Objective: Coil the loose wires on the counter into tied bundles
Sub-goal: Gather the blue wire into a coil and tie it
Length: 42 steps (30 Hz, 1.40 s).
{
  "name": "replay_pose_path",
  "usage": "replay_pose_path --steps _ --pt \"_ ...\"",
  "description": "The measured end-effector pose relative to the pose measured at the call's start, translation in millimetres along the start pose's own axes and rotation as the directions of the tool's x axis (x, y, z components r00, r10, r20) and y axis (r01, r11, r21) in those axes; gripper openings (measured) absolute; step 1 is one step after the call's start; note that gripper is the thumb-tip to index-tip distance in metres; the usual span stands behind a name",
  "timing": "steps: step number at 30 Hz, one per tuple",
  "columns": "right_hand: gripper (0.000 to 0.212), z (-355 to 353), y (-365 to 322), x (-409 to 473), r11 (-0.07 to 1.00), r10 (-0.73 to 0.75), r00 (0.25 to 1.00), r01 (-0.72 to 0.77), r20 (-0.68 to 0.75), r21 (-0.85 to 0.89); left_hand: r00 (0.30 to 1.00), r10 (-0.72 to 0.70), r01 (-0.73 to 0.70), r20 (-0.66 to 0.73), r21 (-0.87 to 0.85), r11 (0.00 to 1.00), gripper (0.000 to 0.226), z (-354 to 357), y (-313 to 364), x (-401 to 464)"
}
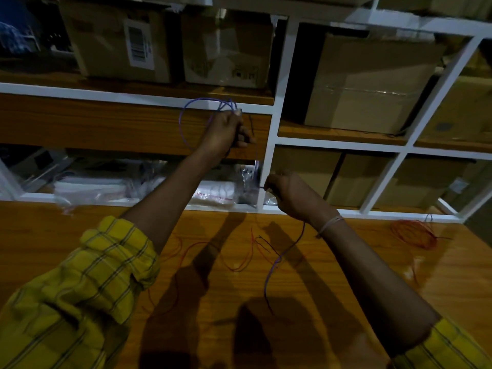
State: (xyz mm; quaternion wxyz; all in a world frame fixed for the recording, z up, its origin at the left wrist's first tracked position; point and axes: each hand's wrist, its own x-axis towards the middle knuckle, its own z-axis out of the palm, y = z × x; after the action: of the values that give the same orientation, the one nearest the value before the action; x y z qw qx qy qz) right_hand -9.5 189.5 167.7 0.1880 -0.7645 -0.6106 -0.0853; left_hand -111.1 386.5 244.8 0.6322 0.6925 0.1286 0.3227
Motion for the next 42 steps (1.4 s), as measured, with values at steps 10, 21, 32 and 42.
replay_pose_path --steps 10,21,32,42 --pt "0.02 -46 -12 4 0.968 0.174 0.893 -0.077 -0.414 0.24 0.918 -0.098 0.046 0.385 0.141 0.989 0.027 31 -14 -27" --pt "0.011 -68 17 -19 0.912 0.23 0.951 -0.137 -0.205 0.386 0.71 -0.379 0.235 0.594 0.308 0.922 0.03 25 1 -28" --pt "0.023 -70 53 -33 0.881 0.256 0.945 -0.141 -0.203 0.452 0.668 -0.328 0.514 0.668 -0.095 0.853 0.033 3 -6 -25" --pt "0.027 -61 105 -59 0.819 0.502 0.833 -0.371 -0.233 0.438 0.799 -0.125 0.51 0.589 -0.551 0.661 0.036 -32 -27 -5"
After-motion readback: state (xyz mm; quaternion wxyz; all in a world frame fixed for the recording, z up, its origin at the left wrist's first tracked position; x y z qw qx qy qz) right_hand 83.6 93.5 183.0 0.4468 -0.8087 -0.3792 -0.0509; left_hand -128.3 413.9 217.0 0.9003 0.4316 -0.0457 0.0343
